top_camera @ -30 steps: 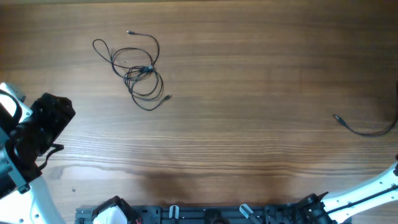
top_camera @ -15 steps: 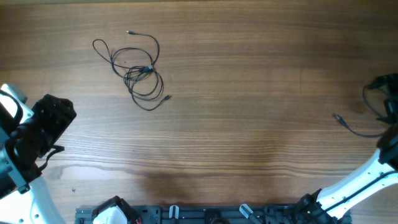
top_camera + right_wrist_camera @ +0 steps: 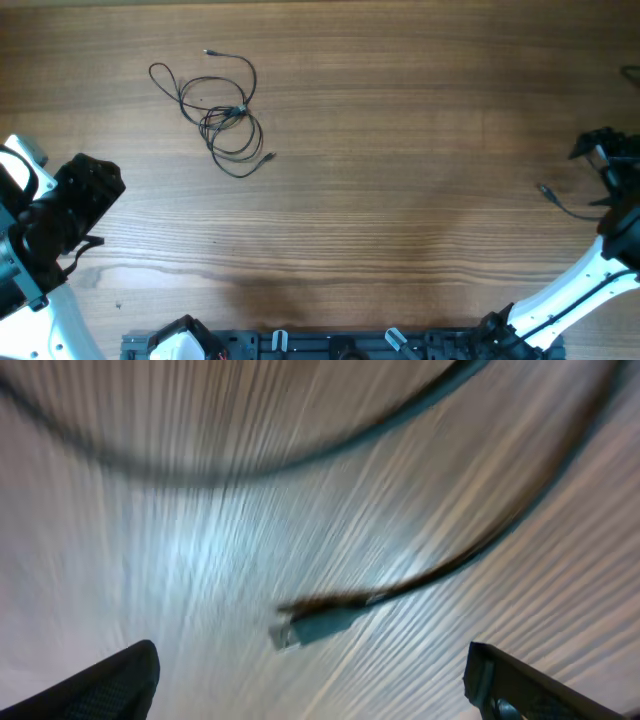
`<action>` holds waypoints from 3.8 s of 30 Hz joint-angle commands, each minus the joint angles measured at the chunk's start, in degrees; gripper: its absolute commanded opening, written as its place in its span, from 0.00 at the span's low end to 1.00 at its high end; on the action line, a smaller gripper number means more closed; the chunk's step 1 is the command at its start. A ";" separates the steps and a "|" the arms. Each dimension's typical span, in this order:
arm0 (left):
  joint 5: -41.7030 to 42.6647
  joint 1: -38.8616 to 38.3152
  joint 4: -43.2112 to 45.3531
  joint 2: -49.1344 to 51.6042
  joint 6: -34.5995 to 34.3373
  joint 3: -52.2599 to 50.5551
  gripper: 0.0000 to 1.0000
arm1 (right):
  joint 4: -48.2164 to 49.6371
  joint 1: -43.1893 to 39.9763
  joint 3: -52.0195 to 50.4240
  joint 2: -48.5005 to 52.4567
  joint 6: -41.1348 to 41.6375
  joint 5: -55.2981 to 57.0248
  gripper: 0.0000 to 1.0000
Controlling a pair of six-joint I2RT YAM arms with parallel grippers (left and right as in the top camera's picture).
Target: Untangle cables
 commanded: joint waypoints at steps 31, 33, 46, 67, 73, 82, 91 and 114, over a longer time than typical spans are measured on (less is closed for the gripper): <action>1.09 0.26 -0.04 -0.09 1.20 0.81 0.67 | 29.11 3.67 -24.61 0.90 10.95 15.19 0.04; 1.09 0.26 -0.04 -0.09 1.20 0.81 0.67 | 29.53 1.33 -24.61 0.90 10.88 15.19 0.04; 1.09 0.26 -0.13 -0.09 1.20 0.81 0.67 | 38.10 -8.13 -24.61 0.90 9.40 14.03 0.04; 1.09 0.26 -0.72 -0.09 1.20 0.81 0.67 | 34.56 -18.45 -24.59 0.90 22.14 28.15 0.04; 1.09 0.26 -0.70 -0.09 1.18 0.81 0.68 | 34.77 -26.60 -24.59 0.90 23.47 21.57 0.04; 1.09 0.26 -0.90 -0.09 1.18 0.81 0.68 | 37.81 -35.91 -24.59 0.90 22.95 7.26 0.05; 1.09 0.26 -0.85 0.04 1.20 0.81 0.68 | 38.47 -33.59 -24.61 0.90 16.76 -15.08 0.99; 1.09 0.26 -0.87 2.91 1.20 0.81 0.68 | 27.87 -12.41 -24.61 0.90 13.07 3.17 1.00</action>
